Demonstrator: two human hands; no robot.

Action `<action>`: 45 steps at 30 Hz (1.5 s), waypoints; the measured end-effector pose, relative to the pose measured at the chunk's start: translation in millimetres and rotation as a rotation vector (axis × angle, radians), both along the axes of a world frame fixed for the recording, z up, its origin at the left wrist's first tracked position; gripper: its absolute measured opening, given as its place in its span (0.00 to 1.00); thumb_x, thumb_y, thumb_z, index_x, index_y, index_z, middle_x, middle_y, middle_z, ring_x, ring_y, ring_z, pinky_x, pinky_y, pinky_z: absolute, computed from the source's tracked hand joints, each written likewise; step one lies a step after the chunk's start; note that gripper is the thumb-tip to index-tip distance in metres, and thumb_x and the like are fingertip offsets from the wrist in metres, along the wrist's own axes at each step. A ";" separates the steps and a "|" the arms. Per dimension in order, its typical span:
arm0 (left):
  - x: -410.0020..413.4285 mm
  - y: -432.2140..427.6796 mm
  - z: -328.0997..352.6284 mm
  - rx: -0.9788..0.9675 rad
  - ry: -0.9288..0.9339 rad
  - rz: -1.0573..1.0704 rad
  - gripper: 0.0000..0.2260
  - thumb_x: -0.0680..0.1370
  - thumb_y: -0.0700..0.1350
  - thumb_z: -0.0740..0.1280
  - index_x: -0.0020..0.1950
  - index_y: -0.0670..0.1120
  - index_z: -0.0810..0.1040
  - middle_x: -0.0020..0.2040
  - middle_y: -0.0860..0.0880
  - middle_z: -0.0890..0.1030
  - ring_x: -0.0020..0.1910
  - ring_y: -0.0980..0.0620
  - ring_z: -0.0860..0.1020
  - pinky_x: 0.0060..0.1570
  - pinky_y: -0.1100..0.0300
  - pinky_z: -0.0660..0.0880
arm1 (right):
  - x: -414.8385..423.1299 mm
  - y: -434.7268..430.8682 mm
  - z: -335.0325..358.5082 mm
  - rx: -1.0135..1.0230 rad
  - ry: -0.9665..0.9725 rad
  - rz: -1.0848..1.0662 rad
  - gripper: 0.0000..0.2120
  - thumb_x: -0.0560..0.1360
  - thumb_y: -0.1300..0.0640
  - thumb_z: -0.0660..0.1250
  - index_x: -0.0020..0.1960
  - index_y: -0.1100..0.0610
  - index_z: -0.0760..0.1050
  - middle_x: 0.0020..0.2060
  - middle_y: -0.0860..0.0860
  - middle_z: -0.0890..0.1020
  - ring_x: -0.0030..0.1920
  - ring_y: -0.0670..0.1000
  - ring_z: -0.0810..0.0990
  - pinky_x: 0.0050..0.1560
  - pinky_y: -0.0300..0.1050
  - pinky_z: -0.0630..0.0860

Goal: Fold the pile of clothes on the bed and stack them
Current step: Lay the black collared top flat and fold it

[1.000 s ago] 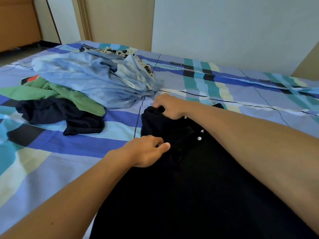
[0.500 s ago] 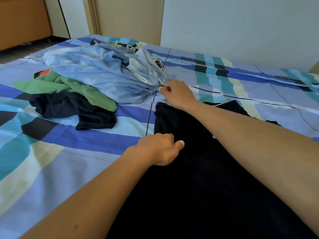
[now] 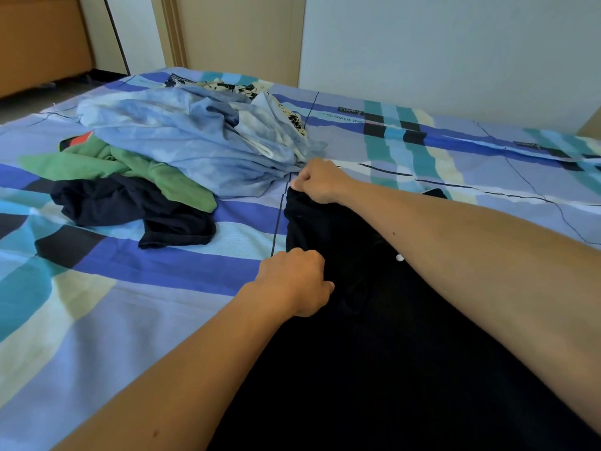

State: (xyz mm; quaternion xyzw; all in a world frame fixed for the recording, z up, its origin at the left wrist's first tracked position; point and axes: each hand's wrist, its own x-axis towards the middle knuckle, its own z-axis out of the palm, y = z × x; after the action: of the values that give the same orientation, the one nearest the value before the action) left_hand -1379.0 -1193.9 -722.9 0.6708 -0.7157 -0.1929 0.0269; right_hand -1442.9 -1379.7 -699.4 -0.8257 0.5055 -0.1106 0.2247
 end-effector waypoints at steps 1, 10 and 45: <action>-0.2 -0.5 -0.4 -0.010 -0.005 0.000 0.12 0.80 0.58 0.62 0.49 0.49 0.72 0.49 0.49 0.74 0.49 0.46 0.74 0.48 0.52 0.72 | -4.3 -0.6 0.1 -0.012 -0.007 -0.007 0.20 0.81 0.53 0.64 0.32 0.56 0.66 0.30 0.55 0.69 0.32 0.52 0.68 0.38 0.46 0.65; 7.4 -23.3 2.6 -0.480 0.036 -0.028 0.10 0.79 0.55 0.61 0.55 0.53 0.76 0.52 0.52 0.76 0.55 0.47 0.75 0.45 0.52 0.70 | -185.7 -22.0 49.3 -0.101 0.126 -0.259 0.16 0.76 0.56 0.70 0.63 0.56 0.73 0.53 0.55 0.80 0.52 0.57 0.78 0.48 0.46 0.69; -57.2 -169.0 124.7 -0.675 -0.405 -0.038 0.17 0.74 0.50 0.74 0.57 0.43 0.78 0.53 0.34 0.79 0.51 0.31 0.78 0.46 0.44 0.72 | -287.4 12.1 75.3 -0.659 0.281 -0.374 0.21 0.76 0.41 0.68 0.60 0.56 0.75 0.56 0.61 0.80 0.58 0.65 0.77 0.55 0.57 0.72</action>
State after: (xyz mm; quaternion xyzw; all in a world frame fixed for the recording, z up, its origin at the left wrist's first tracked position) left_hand -1436.2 -1362.9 -598.2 0.6352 -0.7420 0.1892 0.1007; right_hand -1730.2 -1367.6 -624.1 -0.7544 0.6103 -0.1917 -0.1471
